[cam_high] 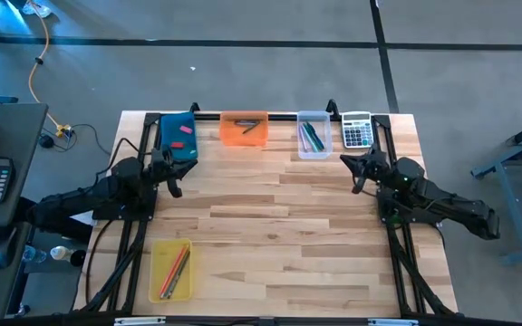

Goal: Sort crayons/erasers/pens/pencils in bins
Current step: Return to Home Position

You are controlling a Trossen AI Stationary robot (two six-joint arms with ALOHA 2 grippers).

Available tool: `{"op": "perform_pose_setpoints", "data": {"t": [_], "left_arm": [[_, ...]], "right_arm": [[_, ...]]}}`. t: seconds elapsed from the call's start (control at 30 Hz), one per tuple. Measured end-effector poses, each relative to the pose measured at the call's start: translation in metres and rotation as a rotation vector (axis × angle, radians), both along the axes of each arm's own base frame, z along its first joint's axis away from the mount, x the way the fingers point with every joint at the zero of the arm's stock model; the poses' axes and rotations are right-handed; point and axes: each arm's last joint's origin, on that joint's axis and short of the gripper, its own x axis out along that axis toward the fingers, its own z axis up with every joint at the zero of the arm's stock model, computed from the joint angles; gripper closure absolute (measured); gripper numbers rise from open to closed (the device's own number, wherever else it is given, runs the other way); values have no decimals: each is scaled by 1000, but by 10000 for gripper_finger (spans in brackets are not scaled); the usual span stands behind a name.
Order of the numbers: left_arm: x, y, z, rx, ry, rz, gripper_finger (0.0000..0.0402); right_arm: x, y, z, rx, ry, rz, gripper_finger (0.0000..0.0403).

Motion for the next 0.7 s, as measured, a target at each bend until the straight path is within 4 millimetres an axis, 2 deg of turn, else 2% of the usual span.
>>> {"op": "perform_pose_setpoints", "data": {"t": [0.17,0.7], "left_arm": [[0,0,0,26,14,2,401],[0,0,0,27,14,2,401]], "right_arm": [[0,0,0,-85,43,-3,402],[0,0,0,-90,46,-3,402]]}}
